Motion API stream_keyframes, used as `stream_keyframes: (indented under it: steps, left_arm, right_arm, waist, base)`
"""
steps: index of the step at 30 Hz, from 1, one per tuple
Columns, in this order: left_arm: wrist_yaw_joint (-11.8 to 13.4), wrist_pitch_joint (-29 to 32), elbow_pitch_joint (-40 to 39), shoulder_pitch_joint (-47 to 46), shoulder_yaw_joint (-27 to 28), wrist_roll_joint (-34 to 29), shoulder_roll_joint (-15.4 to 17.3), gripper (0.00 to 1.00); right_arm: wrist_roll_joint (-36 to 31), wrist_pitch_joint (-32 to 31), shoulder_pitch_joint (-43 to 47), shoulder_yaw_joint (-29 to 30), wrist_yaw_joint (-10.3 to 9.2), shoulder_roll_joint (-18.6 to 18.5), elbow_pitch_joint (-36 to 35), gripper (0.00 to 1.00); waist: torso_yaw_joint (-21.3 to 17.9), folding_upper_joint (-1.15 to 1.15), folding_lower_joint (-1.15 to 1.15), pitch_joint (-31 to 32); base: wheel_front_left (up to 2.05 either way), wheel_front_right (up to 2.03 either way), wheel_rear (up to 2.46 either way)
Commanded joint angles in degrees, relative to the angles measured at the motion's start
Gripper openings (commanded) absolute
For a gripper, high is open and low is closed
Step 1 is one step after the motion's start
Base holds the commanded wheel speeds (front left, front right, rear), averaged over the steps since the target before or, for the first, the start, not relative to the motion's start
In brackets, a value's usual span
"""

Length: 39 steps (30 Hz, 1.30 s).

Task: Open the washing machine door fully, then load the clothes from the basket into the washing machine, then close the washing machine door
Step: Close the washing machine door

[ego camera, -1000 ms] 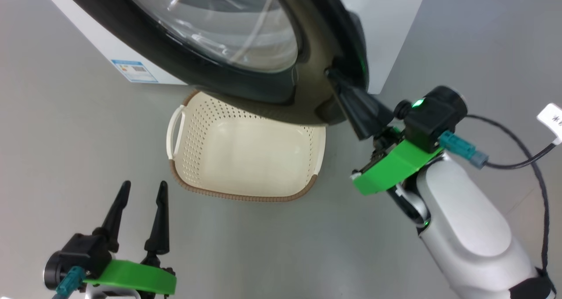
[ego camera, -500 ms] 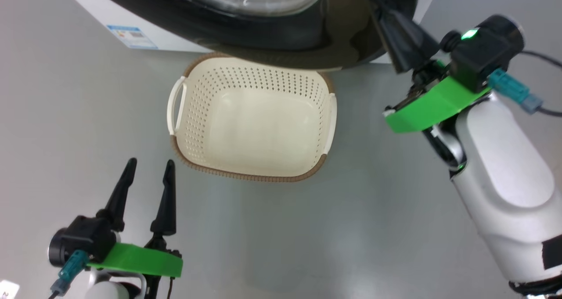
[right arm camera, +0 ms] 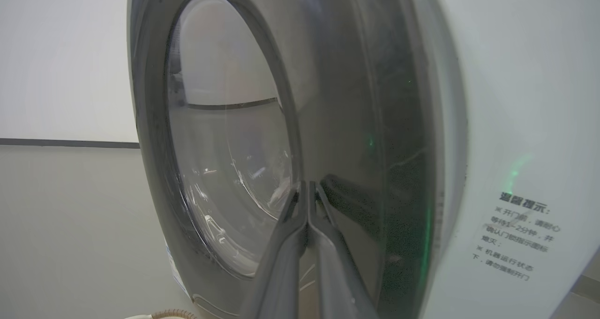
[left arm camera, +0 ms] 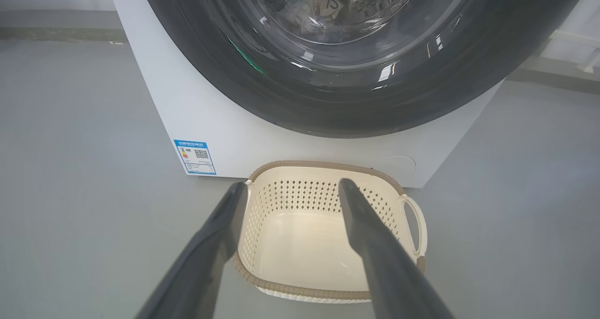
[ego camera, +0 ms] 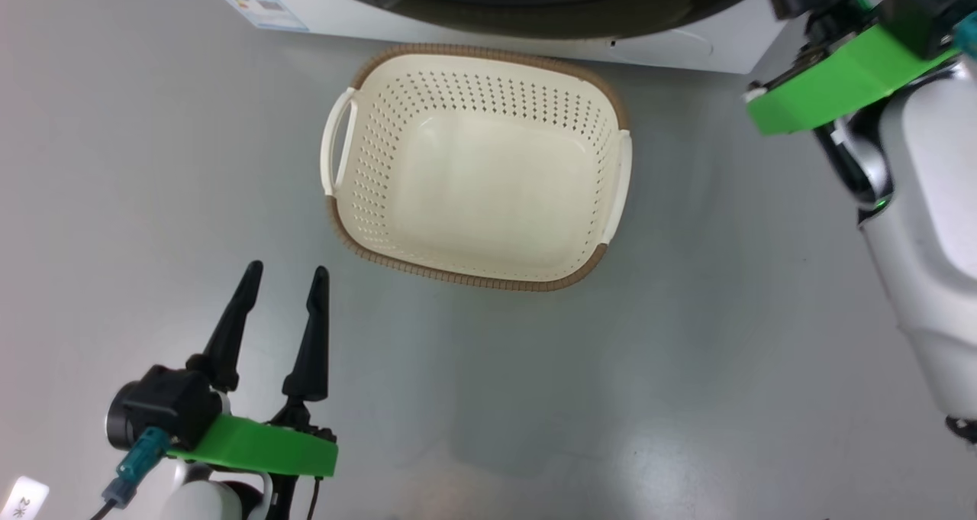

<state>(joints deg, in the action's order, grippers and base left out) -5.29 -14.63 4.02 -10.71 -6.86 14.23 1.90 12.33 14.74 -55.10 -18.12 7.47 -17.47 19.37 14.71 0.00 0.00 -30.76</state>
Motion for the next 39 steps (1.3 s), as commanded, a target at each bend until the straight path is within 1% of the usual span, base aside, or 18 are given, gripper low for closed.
stream_keyframes:
  steps: [1,8,13,20,31,35,39]
  left_arm:
    - [0.4,-0.4,-1.6,0.2,1.5,0.5,1.0,1.0]
    - [0.5,-0.4,-2.2,0.5,0.2,0.9,1.0,1.0]
    - [0.8,-0.4,-2.7,0.6,-0.6,1.2,1.0,1.0]
    - [1.4,-0.4,-2.9,0.4,-1.3,1.8,1.0,1.0]
    - [1.6,-0.4,-2.8,-0.4,-1.1,2.0,1.0,1.0]
    - [1.6,-0.4,-2.4,-1.1,-0.5,2.1,1.0,1.0]
    - [1.6,-0.4,-1.6,-1.9,0.7,1.8,1.0,1.0]
  right_arm:
    - [-1.1,0.3,-1.3,0.4,0.02,-0.2,-0.9,0.0]
    - [-2.0,0.3,-5.6,1.7,0.02,-2.6,1.7,0.0]
    - [-3.2,0.3,-9.2,2.7,0.02,-4.3,5.1,0.0]
    - [-3.9,0.3,-11.2,4.2,0.02,-5.2,7.3,0.0]
    - [-4.1,0.3,-9.9,3.8,0.02,-4.2,7.0,0.0]
    - [-3.3,0.3,-7.7,3.3,0.02,-3.1,4.7,0.0]
    - [-2.5,0.3,-3.0,2.7,0.02,-2.0,1.2,0.0]
  waist:
    - [0.8,0.0,0.0,-0.9]
    - [2.2,0.0,0.0,-2.3]
    - [3.3,0.0,0.0,-3.3]
    - [4.0,0.0,0.0,-3.5]
    - [3.0,0.0,0.0,-2.3]
    - [1.7,0.0,0.0,-0.9]
    - [-0.2,0.0,0.0,1.6]
  base:
    - [0.0,0.0,0.0]
    - [0.0,0.0,0.0]
    - [0.0,0.0,0.0]
    - [0.0,0.0,0.0]
    - [0.0,0.0,0.0]
    - [0.0,0.0,0.0]
    - [0.0,0.0,0.0]
